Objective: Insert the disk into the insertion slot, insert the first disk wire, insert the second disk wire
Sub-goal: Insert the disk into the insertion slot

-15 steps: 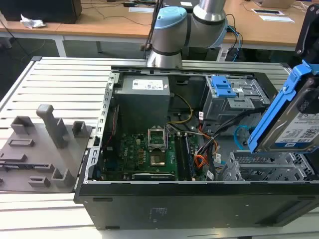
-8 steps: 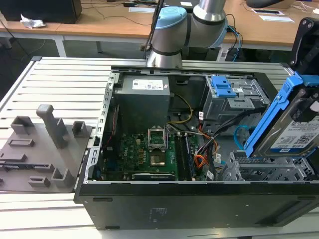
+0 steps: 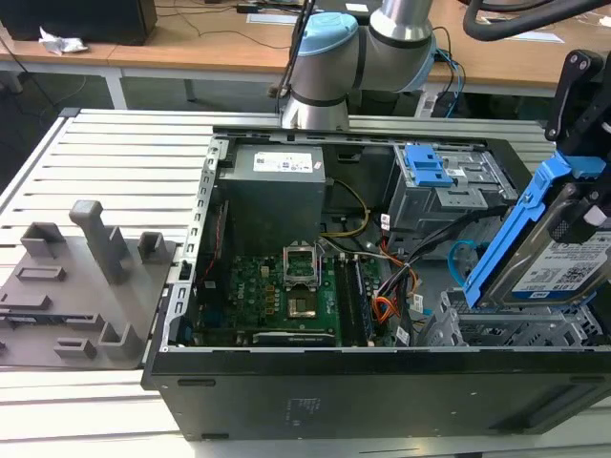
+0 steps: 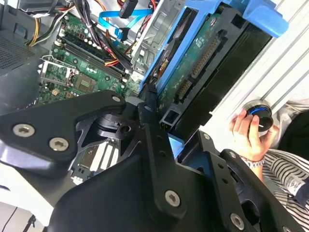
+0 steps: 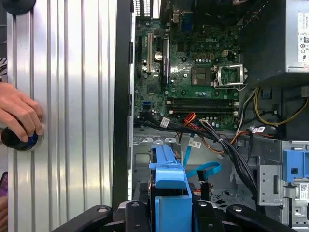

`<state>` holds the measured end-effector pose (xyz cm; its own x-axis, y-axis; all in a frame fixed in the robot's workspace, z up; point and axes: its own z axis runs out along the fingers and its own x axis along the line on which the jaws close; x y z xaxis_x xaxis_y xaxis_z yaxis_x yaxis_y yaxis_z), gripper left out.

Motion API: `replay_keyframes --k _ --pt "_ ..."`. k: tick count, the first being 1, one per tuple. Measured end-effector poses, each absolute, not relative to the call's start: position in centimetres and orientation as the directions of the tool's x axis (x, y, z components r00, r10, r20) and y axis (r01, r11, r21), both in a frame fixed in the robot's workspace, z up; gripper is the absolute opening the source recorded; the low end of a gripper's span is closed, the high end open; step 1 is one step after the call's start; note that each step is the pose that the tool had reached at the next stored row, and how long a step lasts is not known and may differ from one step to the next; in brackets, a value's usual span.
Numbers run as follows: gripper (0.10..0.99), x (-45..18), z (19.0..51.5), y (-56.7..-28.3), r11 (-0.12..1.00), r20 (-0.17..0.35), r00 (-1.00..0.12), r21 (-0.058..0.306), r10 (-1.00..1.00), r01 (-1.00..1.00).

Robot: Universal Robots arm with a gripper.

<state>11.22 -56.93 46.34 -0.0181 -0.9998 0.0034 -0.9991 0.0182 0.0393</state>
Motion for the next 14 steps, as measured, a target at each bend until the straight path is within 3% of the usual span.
replay_keyframes --k 14 --pt "0.365 11.2 45.3 -56.9 0.018 0.003 -0.018 0.039 -1.0 -0.999"
